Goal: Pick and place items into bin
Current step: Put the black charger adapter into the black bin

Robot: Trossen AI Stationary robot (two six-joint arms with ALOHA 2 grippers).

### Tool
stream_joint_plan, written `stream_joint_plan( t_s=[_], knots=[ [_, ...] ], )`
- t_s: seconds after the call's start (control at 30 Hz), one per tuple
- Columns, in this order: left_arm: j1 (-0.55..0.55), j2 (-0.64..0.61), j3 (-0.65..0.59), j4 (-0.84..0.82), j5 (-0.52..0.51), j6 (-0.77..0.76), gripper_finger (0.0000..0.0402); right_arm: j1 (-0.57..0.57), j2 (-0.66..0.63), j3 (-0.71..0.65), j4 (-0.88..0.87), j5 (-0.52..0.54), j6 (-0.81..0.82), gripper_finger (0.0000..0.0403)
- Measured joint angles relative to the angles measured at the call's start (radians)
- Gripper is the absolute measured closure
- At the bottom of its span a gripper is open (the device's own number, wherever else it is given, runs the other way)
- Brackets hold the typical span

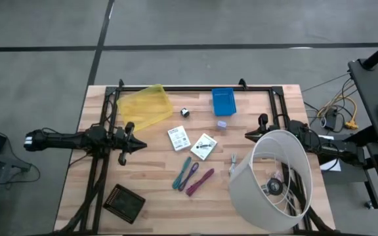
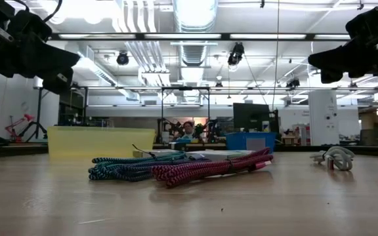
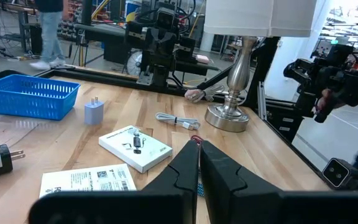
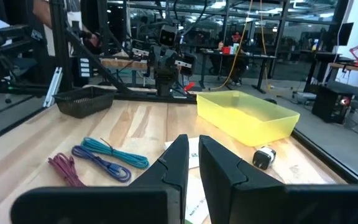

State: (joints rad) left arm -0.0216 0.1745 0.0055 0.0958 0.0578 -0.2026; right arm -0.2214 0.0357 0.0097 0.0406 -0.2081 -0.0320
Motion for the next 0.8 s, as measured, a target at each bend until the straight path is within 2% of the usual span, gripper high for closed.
stream_joint_plan(
  t_s=[0.17,0.47,0.53,0.67,0.8],
  knots=[
    [0.000,0.000,0.000,0.000,0.000,0.000,0.0402,0.001,0.000,0.000,0.032,0.000,0.035,0.0376],
    [0.000,0.000,0.000,0.000,-0.001,0.001,0.0402,0.000,0.000,0.000,0.156,0.003,0.428,0.0376],
    [-0.001,0.000,0.000,0.004,-0.018,0.000,0.0402,0.001,0.000,0.000,0.184,0.031,0.532,0.0376],
    [-0.001,0.001,0.000,0.089,-0.105,0.000,0.0402,0.001,0.001,0.000,0.195,0.227,0.779,0.0376],
    [-0.001,0.002,0.000,0.252,-0.273,0.000,0.0402,0.000,0.008,0.000,0.195,0.489,0.814,0.0376]
  ],
)
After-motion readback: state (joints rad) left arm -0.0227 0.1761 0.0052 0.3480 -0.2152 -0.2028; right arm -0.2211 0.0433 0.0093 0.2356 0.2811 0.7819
